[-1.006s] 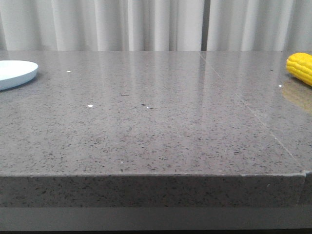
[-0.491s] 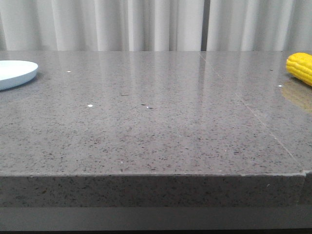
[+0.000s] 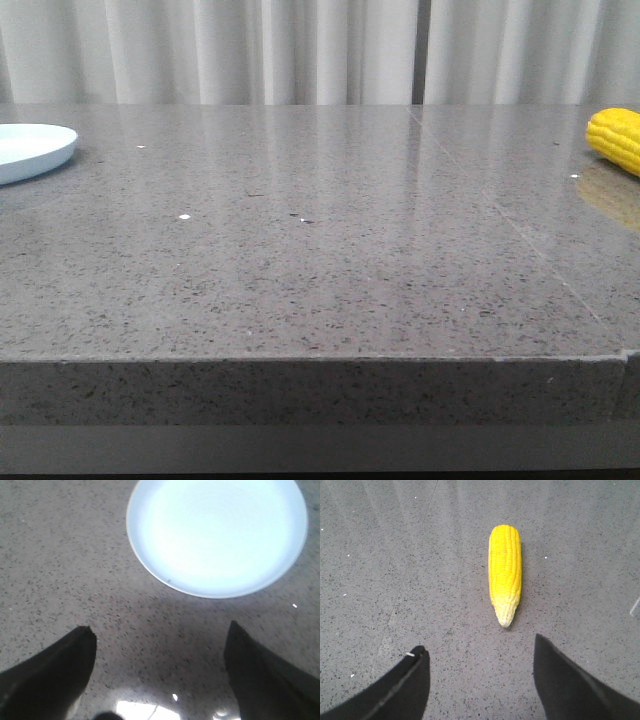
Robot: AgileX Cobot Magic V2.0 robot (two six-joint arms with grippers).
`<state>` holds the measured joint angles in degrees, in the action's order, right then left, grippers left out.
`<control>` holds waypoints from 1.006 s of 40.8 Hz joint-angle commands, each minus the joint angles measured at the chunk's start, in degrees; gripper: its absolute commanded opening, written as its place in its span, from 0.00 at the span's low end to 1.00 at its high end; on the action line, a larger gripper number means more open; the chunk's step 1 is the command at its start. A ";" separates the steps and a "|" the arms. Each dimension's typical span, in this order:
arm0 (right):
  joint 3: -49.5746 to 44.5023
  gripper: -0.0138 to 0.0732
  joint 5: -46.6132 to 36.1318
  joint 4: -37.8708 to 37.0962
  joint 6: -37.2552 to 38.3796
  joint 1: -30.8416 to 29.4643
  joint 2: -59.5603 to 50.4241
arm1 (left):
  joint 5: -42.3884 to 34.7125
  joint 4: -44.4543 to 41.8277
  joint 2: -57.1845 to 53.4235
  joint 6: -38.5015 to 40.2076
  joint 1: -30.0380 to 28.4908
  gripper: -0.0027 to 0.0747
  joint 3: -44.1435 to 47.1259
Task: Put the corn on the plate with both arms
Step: 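Lower the left gripper onto the rim of the white plate and grasp it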
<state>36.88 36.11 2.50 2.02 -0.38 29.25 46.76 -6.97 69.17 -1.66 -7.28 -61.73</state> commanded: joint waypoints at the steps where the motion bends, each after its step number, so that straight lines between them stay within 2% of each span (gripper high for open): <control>1: 1.39 0.71 -3.92 -0.79 -0.15 -0.03 0.56 | -1.72 6.97 3.11 -4.92 -4.56 0.71 -5.62; 7: 1.39 0.71 -3.92 -0.79 -0.15 -0.03 0.56 | -1.47 19.42 9.75 -12.04 -9.69 0.71 -10.72; 10: 1.39 0.71 -3.92 -0.79 -0.15 -0.03 0.56 | -1.69 22.33 13.08 -13.58 -10.88 0.71 -13.03; 23: 1.39 0.71 -3.86 -0.79 -0.15 -0.03 0.56 | -1.26 22.67 25.38 -13.61 -11.14 0.71 -22.85; 36: 1.39 0.71 -3.86 -0.79 -0.15 -0.03 0.56 | -1.53 23.06 31.98 -13.61 -11.14 0.71 -27.13; 41: 1.39 0.71 -3.86 -0.79 -0.15 -0.03 0.56 | -1.55 23.73 33.59 -13.61 -11.14 0.66 -27.36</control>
<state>36.88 36.11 2.50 2.02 -0.38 29.25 47.40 14.85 104.65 -15.13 -18.27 -87.08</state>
